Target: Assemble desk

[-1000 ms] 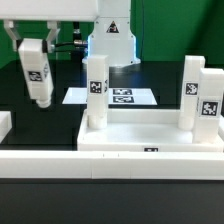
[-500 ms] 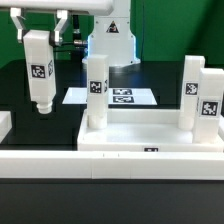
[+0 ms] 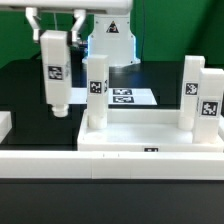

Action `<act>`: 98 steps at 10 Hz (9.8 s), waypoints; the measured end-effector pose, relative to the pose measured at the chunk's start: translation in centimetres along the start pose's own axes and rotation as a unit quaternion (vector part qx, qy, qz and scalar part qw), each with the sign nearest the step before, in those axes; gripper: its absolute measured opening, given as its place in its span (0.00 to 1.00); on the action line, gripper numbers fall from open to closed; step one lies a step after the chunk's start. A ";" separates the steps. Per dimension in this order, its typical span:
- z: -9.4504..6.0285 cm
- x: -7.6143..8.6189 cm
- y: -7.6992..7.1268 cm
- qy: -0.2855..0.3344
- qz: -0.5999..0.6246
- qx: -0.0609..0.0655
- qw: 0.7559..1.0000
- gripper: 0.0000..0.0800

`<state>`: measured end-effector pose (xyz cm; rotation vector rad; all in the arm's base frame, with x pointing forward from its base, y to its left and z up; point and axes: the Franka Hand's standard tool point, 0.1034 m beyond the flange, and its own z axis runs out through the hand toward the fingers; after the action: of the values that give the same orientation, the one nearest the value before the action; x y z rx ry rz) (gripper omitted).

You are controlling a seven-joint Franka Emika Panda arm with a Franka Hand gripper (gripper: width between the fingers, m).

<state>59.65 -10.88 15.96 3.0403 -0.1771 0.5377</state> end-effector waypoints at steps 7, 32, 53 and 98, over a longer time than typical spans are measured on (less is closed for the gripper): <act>0.6 0.8 -2.4 0.024 -0.003 -0.002 1.000 0.36; 3.0 -0.6 -4.6 0.050 -0.005 -0.013 0.999 0.36; 3.0 -1.3 -4.7 -0.146 0.018 0.042 0.988 0.81; 4.2 -0.2 -4.8 -0.187 0.114 -0.015 0.976 0.81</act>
Offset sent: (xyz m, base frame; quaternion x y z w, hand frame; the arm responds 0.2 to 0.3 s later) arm 0.0000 0.0000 0.0000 0.0000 0.0000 0.0000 1.0000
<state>61.42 -6.39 11.84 3.0775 -0.5467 -0.0384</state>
